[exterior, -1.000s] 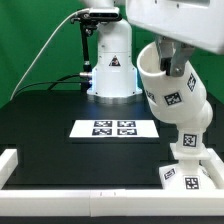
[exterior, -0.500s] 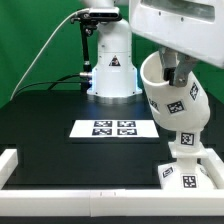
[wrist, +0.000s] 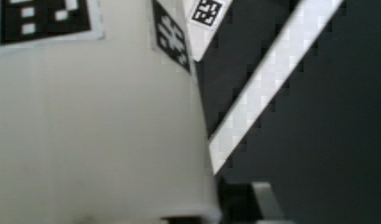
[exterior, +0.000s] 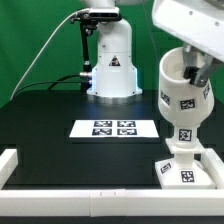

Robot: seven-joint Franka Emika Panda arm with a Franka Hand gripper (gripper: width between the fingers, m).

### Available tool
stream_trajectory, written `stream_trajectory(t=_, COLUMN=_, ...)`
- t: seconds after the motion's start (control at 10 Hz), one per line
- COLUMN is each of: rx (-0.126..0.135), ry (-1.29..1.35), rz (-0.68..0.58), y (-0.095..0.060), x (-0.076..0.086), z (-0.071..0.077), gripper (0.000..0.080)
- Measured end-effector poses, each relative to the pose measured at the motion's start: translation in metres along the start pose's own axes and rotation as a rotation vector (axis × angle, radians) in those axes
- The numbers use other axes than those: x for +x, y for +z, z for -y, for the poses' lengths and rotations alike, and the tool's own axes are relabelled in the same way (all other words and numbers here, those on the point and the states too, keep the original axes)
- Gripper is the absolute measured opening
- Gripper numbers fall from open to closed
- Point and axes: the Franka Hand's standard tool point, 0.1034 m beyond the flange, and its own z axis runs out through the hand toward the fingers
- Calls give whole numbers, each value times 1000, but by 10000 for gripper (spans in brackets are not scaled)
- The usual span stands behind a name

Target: Assemble lamp

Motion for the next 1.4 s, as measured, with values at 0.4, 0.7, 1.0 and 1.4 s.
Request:
stream_trajectory(t=0.4, rx=10, ry=-24, rz=1, y=8, x=-11, z=4, gripper=45)
stream_trajectory(t=0.7, rx=9, ry=-25, rz=2, y=9, x=-12, z=4, gripper=273)
stream_trajectory(t=1.0, rx=8, ry=-26, rz=2, y=10, x=-12, z=4, gripper=618)
stream_trajectory(t=1.4, rx=6, ry=-26, rz=2, y=11, x=-12, z=4, gripper=697)
